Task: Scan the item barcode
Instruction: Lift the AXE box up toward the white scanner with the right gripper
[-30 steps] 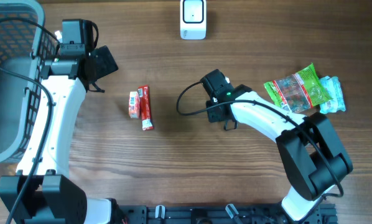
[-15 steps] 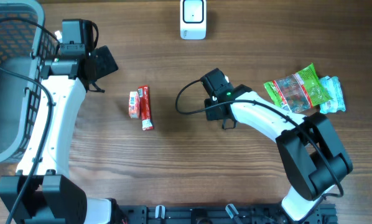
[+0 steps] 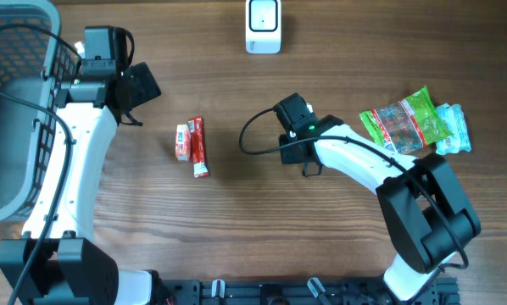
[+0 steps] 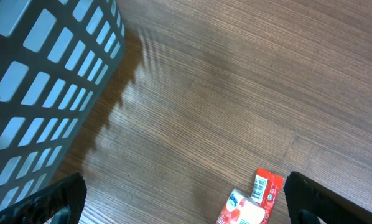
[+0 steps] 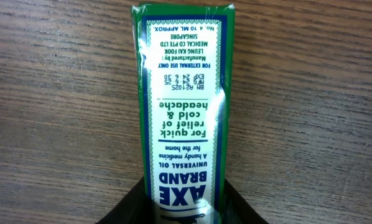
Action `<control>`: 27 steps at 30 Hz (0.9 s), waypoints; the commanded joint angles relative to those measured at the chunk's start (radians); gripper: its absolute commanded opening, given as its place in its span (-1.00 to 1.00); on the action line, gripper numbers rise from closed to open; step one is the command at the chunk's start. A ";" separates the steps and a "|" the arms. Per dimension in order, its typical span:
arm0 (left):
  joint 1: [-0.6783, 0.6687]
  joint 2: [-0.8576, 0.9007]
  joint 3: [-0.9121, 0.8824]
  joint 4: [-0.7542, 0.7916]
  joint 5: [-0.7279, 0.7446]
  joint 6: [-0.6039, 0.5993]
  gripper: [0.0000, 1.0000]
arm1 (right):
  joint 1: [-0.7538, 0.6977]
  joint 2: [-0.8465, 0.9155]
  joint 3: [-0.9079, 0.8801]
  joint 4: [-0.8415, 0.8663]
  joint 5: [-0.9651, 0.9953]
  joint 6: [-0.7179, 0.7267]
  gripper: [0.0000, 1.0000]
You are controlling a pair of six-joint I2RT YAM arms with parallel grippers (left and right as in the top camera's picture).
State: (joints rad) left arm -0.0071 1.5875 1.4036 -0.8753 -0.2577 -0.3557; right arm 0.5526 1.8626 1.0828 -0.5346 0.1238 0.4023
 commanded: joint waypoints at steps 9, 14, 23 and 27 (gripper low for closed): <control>0.005 -0.003 0.008 -0.001 -0.012 0.012 1.00 | -0.076 -0.190 0.119 -0.161 -0.114 -0.154 -0.57; 0.005 -0.003 0.008 -0.001 -0.012 0.012 1.00 | -0.167 -0.292 0.130 -0.245 -0.247 -0.201 -0.56; 0.005 -0.002 0.008 -0.001 -0.012 0.012 1.00 | -0.204 -0.309 0.380 -0.459 -0.282 -0.265 -0.53; 0.005 -0.002 0.008 -0.001 -0.012 0.012 1.00 | -0.204 -0.296 0.542 -0.550 -0.282 -0.268 -0.44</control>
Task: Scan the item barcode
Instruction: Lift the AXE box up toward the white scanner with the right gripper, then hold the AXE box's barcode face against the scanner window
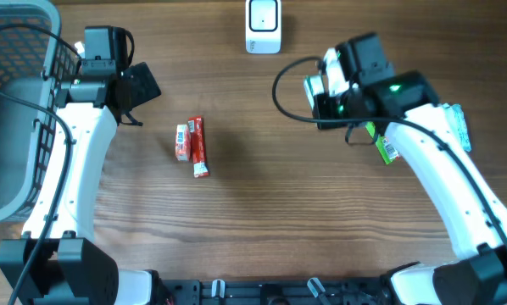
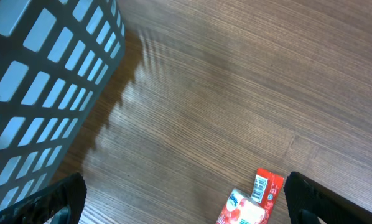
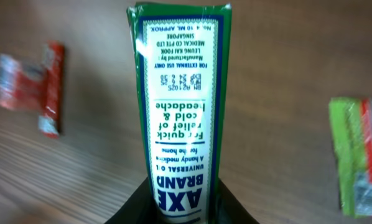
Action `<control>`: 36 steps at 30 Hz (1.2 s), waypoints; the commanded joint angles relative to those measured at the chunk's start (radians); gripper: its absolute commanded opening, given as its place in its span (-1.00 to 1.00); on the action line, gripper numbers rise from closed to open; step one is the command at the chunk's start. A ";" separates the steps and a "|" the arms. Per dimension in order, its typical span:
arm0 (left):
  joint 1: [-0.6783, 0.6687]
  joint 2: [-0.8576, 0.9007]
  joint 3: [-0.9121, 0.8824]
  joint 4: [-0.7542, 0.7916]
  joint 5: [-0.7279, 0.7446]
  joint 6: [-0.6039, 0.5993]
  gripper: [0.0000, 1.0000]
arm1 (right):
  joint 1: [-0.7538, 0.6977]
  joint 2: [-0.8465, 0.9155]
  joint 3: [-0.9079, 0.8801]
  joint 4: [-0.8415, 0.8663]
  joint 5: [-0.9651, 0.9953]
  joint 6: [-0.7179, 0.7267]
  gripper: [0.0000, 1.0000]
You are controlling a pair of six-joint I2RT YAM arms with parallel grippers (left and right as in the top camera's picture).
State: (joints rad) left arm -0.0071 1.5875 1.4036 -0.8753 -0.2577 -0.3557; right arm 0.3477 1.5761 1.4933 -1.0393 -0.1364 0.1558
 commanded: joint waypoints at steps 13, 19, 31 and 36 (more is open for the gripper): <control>0.005 -0.003 0.008 -0.001 -0.012 0.012 1.00 | 0.003 0.356 0.708 -0.203 0.064 -0.114 -0.50; 0.005 -0.003 0.008 -0.001 -0.012 0.012 1.00 | 0.003 0.487 0.708 -0.078 0.151 -0.180 -0.56; 0.005 -0.003 0.008 -0.001 -0.012 0.012 1.00 | 0.033 0.679 0.708 0.230 0.289 -0.288 -0.60; 0.005 -0.002 0.008 -0.001 -0.012 0.012 1.00 | 0.065 0.742 0.708 0.350 0.432 -0.383 -0.60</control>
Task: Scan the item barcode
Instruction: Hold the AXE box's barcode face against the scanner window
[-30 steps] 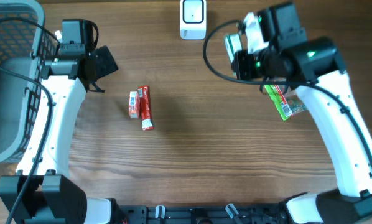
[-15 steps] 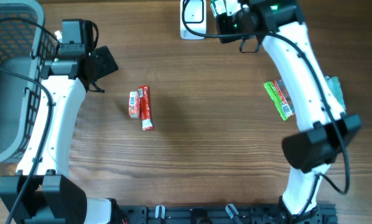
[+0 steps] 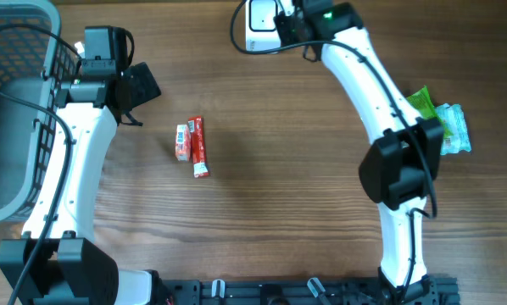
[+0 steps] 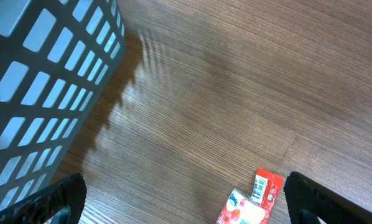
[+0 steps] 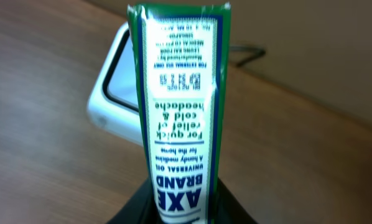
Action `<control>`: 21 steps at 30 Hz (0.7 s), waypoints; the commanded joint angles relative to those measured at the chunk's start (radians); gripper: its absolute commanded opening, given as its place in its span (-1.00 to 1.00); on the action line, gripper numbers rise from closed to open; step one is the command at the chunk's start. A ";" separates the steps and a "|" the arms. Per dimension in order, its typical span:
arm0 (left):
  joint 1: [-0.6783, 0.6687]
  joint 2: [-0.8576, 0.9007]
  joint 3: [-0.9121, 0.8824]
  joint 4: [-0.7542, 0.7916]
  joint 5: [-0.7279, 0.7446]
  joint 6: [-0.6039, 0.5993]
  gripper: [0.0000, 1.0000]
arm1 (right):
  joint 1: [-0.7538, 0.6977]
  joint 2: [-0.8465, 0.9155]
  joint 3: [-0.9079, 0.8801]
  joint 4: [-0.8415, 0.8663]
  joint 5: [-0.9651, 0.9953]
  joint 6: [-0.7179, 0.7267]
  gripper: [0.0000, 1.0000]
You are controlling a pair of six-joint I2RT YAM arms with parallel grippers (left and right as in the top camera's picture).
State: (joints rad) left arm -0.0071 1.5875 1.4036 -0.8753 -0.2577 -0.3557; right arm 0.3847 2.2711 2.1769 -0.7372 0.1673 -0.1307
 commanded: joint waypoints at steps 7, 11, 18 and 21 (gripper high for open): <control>0.005 -0.003 0.008 -0.001 -0.012 0.012 1.00 | 0.072 0.143 0.024 0.230 0.346 -0.349 -0.63; 0.005 -0.003 0.008 -0.001 -0.012 0.012 1.00 | 0.079 0.206 0.024 0.391 0.446 -0.554 -0.67; 0.005 -0.002 0.008 -0.001 -0.012 0.012 1.00 | 0.080 0.265 0.022 0.543 0.423 -0.797 -0.69; 0.005 -0.003 0.008 -0.001 -0.012 0.012 1.00 | 0.080 0.286 0.022 0.550 0.420 -0.838 -0.69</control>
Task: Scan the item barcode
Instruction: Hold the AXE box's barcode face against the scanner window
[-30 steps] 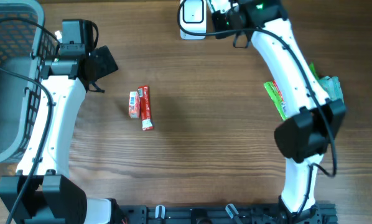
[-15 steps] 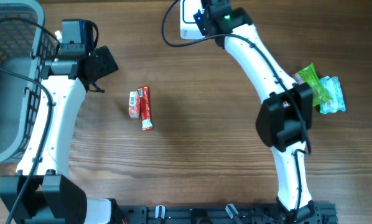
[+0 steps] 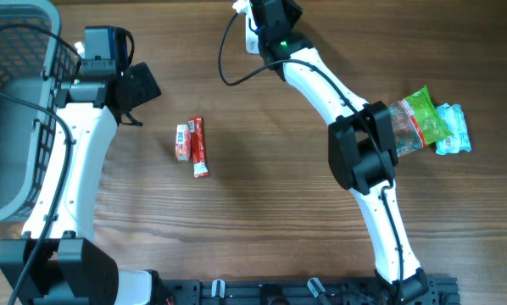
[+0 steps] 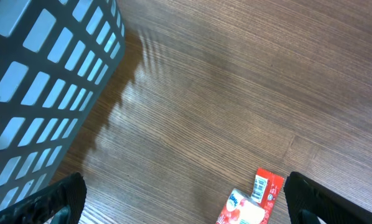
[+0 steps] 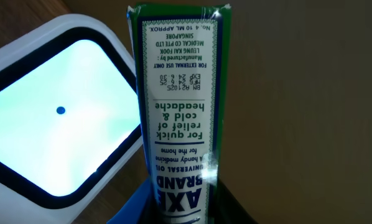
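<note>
A green-and-white Axe Brand box (image 5: 180, 106) stands upright in my right gripper (image 5: 180, 208), which is shut on its lower end. The box is right beside the lit window of the white scanner (image 5: 49, 124), whose window fills the left of the right wrist view. No barcode shows on the box face towards the camera. In the overhead view the right gripper (image 3: 268, 17) is at the table's far edge and covers most of the scanner. My left gripper (image 4: 183, 208) is open over bare wood, near the basket.
A grey slatted basket (image 3: 8, 110) stands at the far left. Two red packets (image 3: 192, 146) lie left of the middle, also the red packets (image 4: 251, 199) between the left fingers' reach. Green snack bags (image 3: 423, 123) lie at the right.
My right gripper has moved left with the box, from the scanner's right edge to over the scanner. The lit window now sits close beside the box. The left arm is unchanged.
My right gripper first held the box low over the table's middle. Then it held it raised to the right of the scanner, then at the scanner's edge, and now over the scanner window. The left arm stayed still, open, throughout.
</note>
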Action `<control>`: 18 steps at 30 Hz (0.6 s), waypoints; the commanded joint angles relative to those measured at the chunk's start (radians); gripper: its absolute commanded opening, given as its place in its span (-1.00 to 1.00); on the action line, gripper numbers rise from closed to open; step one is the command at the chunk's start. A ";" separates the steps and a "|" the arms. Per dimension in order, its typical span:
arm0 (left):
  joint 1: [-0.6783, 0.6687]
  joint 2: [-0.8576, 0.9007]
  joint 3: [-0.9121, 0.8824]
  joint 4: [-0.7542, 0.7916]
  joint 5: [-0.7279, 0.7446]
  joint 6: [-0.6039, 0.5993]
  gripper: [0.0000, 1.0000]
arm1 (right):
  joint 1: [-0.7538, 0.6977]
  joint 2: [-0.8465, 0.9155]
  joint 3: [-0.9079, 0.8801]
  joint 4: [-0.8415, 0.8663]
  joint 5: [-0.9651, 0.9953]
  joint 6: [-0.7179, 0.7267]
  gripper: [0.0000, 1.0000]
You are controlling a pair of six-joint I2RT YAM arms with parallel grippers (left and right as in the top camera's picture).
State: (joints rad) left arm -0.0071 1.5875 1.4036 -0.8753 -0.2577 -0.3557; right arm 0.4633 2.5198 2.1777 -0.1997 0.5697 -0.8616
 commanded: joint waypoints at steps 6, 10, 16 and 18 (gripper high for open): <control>0.005 -0.002 0.008 -0.001 -0.012 0.012 1.00 | 0.001 0.079 0.021 0.027 0.063 -0.123 -0.69; 0.005 -0.002 0.008 -0.001 -0.012 0.012 1.00 | 0.005 0.097 0.021 0.033 0.098 -0.127 -0.68; 0.005 -0.002 0.008 -0.001 -0.012 0.012 1.00 | 0.005 0.097 0.021 0.116 0.197 -0.125 -0.68; 0.005 -0.003 0.008 -0.001 -0.012 0.012 1.00 | 0.009 0.096 0.021 0.161 0.240 -0.076 -0.68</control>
State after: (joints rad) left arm -0.0071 1.5875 1.4036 -0.8753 -0.2577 -0.3557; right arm 0.4652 2.5885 2.1777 -0.0864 0.7086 -0.9779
